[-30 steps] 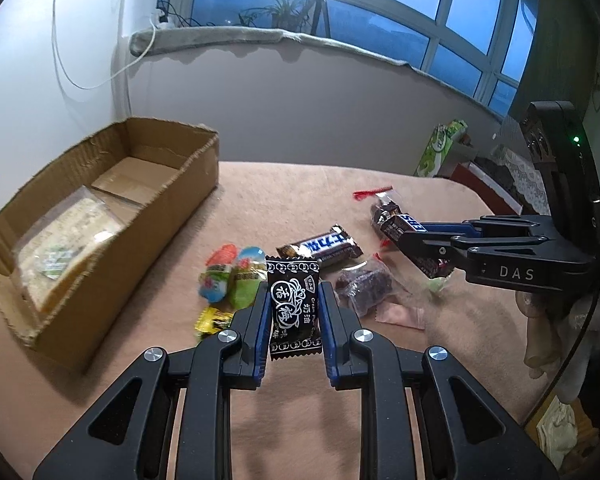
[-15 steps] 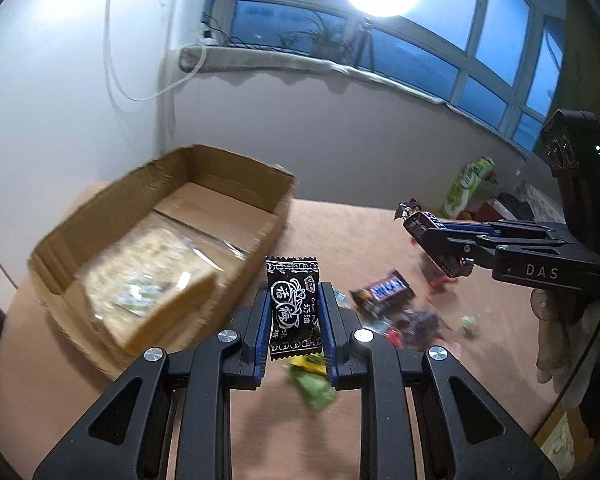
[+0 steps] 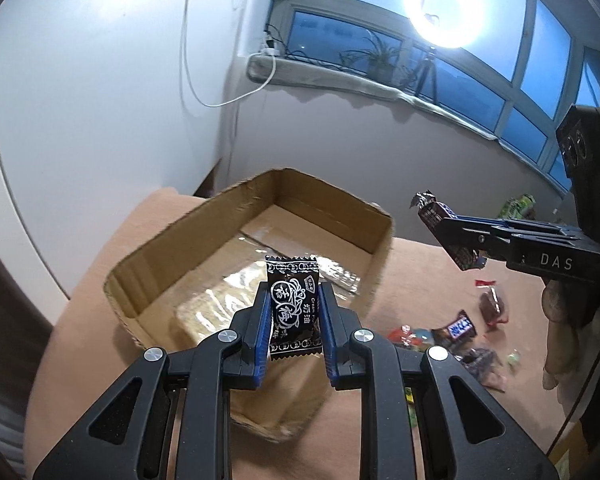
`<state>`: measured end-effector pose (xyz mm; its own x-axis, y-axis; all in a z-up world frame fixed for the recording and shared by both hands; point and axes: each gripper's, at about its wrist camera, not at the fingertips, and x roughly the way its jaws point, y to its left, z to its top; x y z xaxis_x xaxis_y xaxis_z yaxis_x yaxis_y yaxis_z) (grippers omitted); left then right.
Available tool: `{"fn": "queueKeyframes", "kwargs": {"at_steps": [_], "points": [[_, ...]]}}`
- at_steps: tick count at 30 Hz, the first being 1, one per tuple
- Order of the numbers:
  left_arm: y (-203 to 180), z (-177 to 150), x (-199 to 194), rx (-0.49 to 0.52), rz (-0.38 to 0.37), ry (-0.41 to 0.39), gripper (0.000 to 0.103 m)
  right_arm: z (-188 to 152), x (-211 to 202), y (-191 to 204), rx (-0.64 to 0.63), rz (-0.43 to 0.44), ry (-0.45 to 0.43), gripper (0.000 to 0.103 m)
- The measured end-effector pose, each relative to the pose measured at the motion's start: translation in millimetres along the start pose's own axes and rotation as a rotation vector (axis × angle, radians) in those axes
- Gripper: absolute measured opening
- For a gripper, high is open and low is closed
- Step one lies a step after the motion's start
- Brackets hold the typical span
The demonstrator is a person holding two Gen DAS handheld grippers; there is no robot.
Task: Organize snacks
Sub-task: 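Carry both snacks into the cardboard box and open both tools, then move both tools back over the remaining snacks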
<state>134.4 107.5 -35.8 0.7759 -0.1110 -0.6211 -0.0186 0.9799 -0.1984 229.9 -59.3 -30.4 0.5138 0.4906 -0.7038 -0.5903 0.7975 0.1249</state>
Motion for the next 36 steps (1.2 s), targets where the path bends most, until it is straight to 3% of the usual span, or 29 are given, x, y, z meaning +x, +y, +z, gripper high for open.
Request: {"fn": "queueKeyframes", "kwargs": {"at_steps": [20,21,23,24,25,36], "points": [[29.1,7.4,21.3,-0.055,0.051,0.033,0.021,21.1,59.2,24.0,-0.016,0.008,0.063,0.030],[29.6,7.5,21.7,-0.057,0.051,0.034,0.021,21.4,60.4,23.8,-0.015,0.008,0.067,0.032],[30.3,7.8,23.3,-0.061,0.059,0.045,0.025,22.0,61.4,22.5,-0.007,0.011,0.066,0.057],[31.3,8.4,23.9,-0.066,0.067,0.046,0.035,22.3,60.3,22.6,-0.006,0.008,0.058,0.062],[32.0,8.4,23.5,-0.069,0.068,0.042,0.038,22.5,58.1,22.9,-0.008,0.005,0.046,0.065],[27.6,7.6,7.7,-0.067,0.052,0.013,0.038,20.1,29.7,19.5,-0.005,-0.007,0.013,0.065]]}}
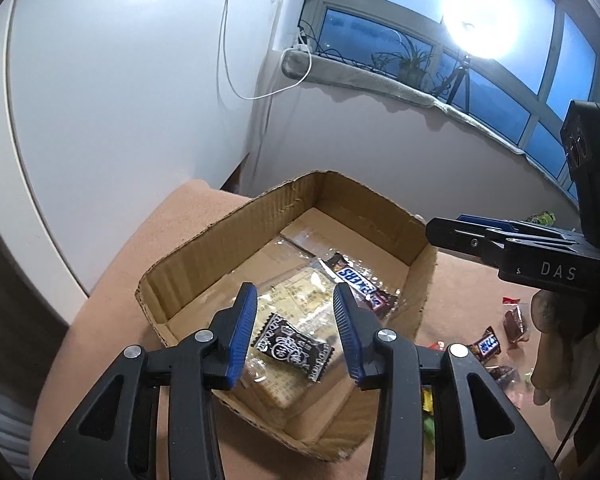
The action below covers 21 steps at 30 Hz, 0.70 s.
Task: Organize snacks
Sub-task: 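Move both tools back over the remaining snacks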
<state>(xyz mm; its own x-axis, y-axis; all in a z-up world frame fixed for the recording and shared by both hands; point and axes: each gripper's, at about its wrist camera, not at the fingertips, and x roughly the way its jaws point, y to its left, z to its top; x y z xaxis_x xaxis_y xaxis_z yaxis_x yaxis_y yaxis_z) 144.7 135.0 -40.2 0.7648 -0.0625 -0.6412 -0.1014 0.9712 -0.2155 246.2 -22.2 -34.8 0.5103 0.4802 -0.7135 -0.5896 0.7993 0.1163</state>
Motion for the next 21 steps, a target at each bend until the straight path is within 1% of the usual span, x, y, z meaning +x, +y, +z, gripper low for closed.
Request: {"fn": "queueKeyframes", "kwargs": {"at_steps": [5,9,17,21], "points": [[-12.2,-5.0,-14.4,0.023,-0.023,-0.015,0.038,-9.3,-26.4,-8.8,0.012,-0.008,-0.026,0.065],[-25.9,-11.5,-25.6,0.039,-0.055,-0.023,0.038,-24.8,-54.3,-22.8,0.027,-0.015,-0.053,0.065],[-53.3,-26.9,-37.1,0.072,-0.118,-0.014,0.038,-63.4,-103.5,-64.3,0.088,-0.070,-0.083,0.065],[-68.7,-37.1,-38.2,0.096,-0.148,0.009,0.038,-82.9,-122.7,-82.0,0.104,-0.106,-0.084,0.065]]}}
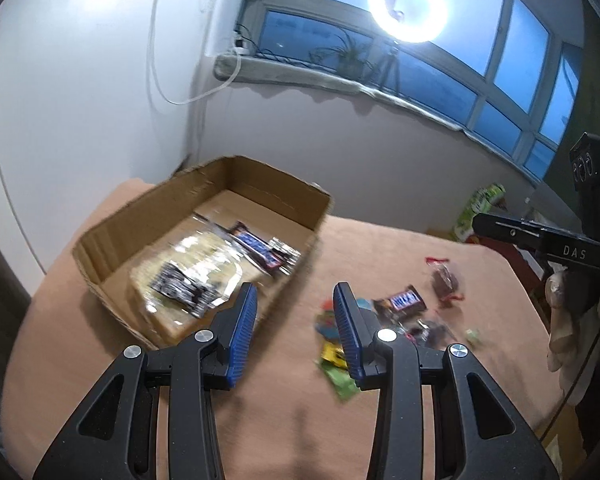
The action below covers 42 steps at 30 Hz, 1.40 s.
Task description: Organize snacks
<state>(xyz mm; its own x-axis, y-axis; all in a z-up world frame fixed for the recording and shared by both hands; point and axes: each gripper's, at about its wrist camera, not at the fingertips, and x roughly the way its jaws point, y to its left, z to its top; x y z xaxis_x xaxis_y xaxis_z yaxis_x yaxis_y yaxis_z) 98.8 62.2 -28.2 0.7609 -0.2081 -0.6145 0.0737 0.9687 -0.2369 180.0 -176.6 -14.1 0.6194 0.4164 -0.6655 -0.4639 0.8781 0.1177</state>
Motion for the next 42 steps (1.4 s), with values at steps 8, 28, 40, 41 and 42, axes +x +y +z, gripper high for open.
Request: {"fn": "queueKeyframes", "kwargs": {"at_steps": [8,28,40,41,42], "points": [[-28.0,-14.3,12.0,0.027,-0.054,0.048,0.038,-30.2,-7.7,-47.5,0.052,-0.085,0.050,0.066],[-121.2,-34.2,72.5,0.294,-0.212,0.214,0.047,-57.1,49.8,-109.5,0.182,-0.055,0.184,0.078],[-146.4,-35.0,112.7,0.448,-0.227,0.277,0.047,-49.2,80.6,-107.8,0.189,-0.025,0.233,0.078],[-147.3,-35.1,114.2,0.460,-0.228,0.276,0.047,-48.8,82.2,-107.6,0.187,-0.026,0.236,0.078],[-148.9,-34.4,115.6,0.472,-0.230,0.273,0.047,-48.2,83.6,-107.7,0.186,-0.027,0.239,0.078]]}}
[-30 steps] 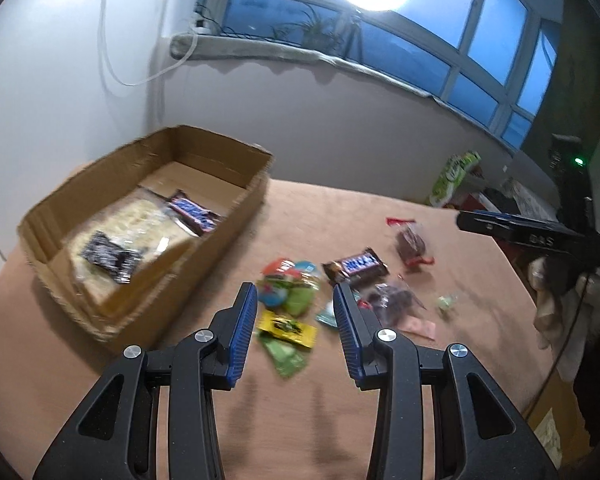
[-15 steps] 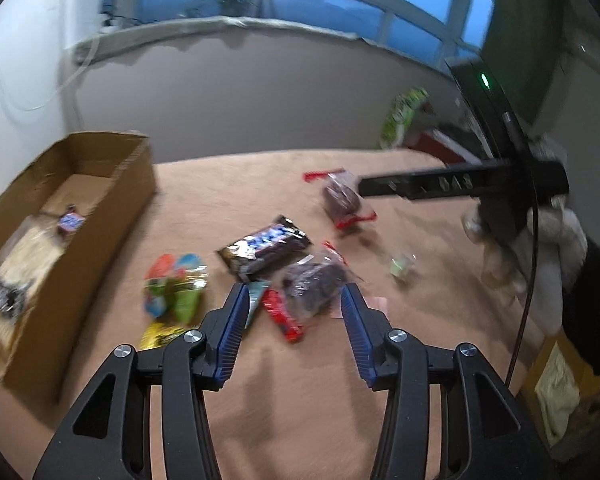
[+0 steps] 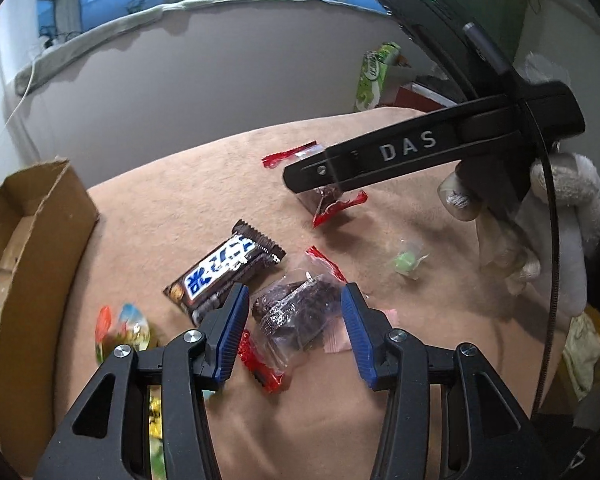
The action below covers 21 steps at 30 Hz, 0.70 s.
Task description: Organize snacks
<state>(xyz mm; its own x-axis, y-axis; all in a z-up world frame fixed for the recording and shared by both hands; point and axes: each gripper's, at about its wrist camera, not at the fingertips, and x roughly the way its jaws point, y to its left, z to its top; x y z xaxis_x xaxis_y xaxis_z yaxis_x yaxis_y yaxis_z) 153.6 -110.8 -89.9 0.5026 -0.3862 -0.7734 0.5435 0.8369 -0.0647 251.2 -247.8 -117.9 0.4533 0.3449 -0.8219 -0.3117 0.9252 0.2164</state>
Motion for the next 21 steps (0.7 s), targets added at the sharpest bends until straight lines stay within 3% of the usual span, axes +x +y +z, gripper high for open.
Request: {"fn": "queueKeyframes", "kwargs": {"at_steps": [5,7,10,12,18,21], "points": [[-1.8,3.7,2.1,0.023,-0.007,-0.004,0.048,2.2,4.9,2.1,0.002,0.003,0.016,0.078],[-4.6,3.8,4.1,0.040,-0.018,0.001,0.058,3.4,6.7,3.4,-0.003,-0.003,0.021,0.078],[-10.4,1.5,7.5,0.077,-0.007,0.010,0.063,5.1,9.5,4.1,-0.003,-0.010,0.025,0.078],[-11.8,2.0,6.3,0.087,-0.001,0.003,0.063,5.4,10.3,3.3,0.003,-0.011,0.026,0.078],[-19.6,-0.1,10.2,0.115,0.011,0.015,0.062,5.7,17.4,3.1,0.009,-0.010,0.050,0.064],[-21.2,-1.1,20.2,0.133,0.037,0.040,0.048,4.9,20.0,3.5,0.005,-0.016,0.060,0.055]]}}
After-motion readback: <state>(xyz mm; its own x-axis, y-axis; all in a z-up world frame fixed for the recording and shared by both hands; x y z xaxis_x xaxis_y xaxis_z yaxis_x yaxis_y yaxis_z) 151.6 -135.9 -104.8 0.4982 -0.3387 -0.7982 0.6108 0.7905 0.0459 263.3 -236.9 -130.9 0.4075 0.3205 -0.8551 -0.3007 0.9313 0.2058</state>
